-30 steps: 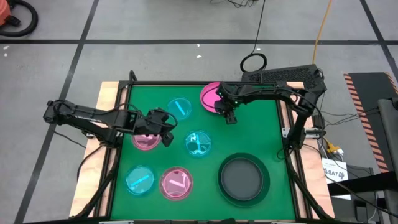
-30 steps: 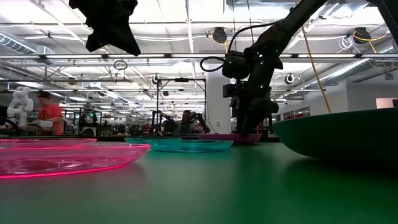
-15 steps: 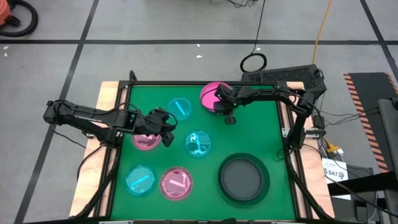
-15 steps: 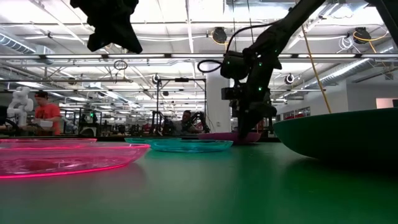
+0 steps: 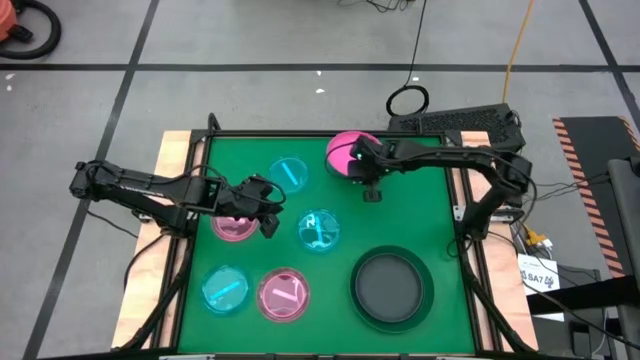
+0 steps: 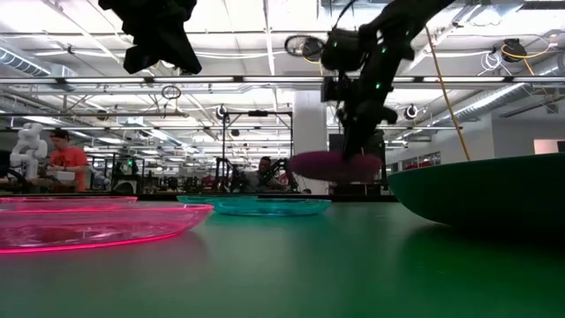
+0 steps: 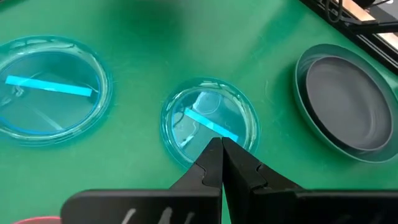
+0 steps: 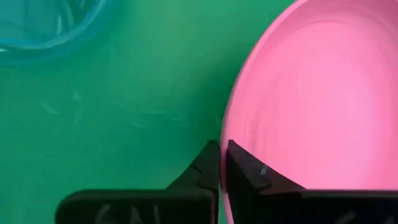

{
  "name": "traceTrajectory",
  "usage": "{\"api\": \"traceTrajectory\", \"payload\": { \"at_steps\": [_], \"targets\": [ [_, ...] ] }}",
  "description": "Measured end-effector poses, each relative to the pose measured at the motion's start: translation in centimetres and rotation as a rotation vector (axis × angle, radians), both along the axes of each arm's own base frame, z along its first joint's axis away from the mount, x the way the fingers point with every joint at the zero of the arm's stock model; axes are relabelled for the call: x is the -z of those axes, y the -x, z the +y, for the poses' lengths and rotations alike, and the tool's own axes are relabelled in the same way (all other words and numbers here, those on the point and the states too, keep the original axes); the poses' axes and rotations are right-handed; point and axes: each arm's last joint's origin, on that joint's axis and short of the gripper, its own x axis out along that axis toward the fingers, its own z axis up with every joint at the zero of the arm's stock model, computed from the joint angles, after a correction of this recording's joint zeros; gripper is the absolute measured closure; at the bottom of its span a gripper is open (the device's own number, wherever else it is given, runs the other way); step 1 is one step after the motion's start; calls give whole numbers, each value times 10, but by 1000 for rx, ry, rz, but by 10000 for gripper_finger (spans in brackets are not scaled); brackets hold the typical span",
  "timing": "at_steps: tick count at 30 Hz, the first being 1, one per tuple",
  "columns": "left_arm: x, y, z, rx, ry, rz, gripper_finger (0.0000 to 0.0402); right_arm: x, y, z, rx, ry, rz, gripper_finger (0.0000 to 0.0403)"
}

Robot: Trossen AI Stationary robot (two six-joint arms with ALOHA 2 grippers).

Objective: Stack plastic plates
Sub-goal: Stack the pink plate on top of black plate

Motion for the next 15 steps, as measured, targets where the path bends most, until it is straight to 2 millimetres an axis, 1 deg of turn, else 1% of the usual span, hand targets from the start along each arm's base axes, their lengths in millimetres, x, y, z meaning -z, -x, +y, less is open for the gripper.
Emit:
{"api": "traceTrajectory", "payload": {
  "at_steps": [2, 6, 10, 15],
  "targets": [
    [2, 2, 0, -22, 31, 19, 400, -11, 5, 9, 21, 16, -8, 398],
    [5, 5, -1, -40, 107, 61, 400, -33, 14, 32, 44, -9, -50, 399],
    [6, 6, -5, -19, 125, 76, 400, -52, 26, 62, 76, -67, -88, 399],
    [6, 7, -14, 18, 130, 76, 400, -68, 40, 106, 75, -93, -105, 399]
  ]
}}
